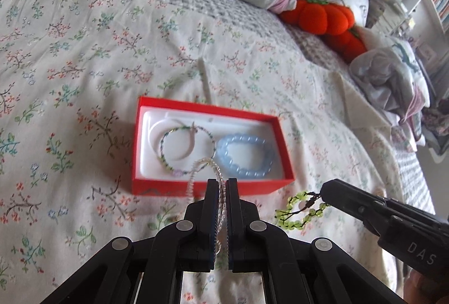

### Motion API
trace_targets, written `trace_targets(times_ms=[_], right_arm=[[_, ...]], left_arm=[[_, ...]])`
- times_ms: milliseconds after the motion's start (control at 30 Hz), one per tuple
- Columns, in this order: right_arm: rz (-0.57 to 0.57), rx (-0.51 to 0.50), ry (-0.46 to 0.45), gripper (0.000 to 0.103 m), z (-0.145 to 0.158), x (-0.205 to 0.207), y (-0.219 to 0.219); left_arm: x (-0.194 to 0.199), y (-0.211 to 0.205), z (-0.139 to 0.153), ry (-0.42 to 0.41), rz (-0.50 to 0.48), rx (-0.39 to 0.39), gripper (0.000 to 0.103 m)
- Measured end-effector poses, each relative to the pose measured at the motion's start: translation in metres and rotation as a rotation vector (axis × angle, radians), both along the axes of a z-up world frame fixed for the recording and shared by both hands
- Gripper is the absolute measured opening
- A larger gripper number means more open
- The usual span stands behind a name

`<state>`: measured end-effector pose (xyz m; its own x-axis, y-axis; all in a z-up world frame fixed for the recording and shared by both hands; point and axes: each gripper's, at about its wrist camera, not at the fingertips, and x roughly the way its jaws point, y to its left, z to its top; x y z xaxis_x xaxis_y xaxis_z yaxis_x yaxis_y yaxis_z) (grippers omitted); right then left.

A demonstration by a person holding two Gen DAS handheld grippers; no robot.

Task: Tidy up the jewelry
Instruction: 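Carry the bangle and green bracelet into the red box and release both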

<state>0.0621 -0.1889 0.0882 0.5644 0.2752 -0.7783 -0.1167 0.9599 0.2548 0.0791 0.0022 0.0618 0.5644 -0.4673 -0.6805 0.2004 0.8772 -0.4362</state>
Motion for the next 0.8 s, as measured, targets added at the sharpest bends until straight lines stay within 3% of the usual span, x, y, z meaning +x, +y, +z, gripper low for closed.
trace_targets(times_ms=[200, 367, 567, 800], right_arm=[[-0.038, 0.068, -0.058, 0.003, 0.018, 0.015, -0.007], [-0.069, 0.089, -0.069, 0.003, 0.019, 0.031, -0.007], [-0.071, 0.087, -0.041, 0.003, 0.006, 0.048, 0.004], [0.012, 0.102, -0.038, 0.003, -0.008, 0.061, 0.024]], left_arm=[[0.019, -0.007, 0.001, -0.008, -0.029, -0.084, 0.0], [0.045, -0.006, -0.015, 0.036, -0.023, -0.152, 0.0], [0.059, 0.006, -0.036, 0.077, 0.054, -0.073, 0.0], [0.063, 0.015, -0.052, 0.089, 0.112, 0.02, 0.0]])
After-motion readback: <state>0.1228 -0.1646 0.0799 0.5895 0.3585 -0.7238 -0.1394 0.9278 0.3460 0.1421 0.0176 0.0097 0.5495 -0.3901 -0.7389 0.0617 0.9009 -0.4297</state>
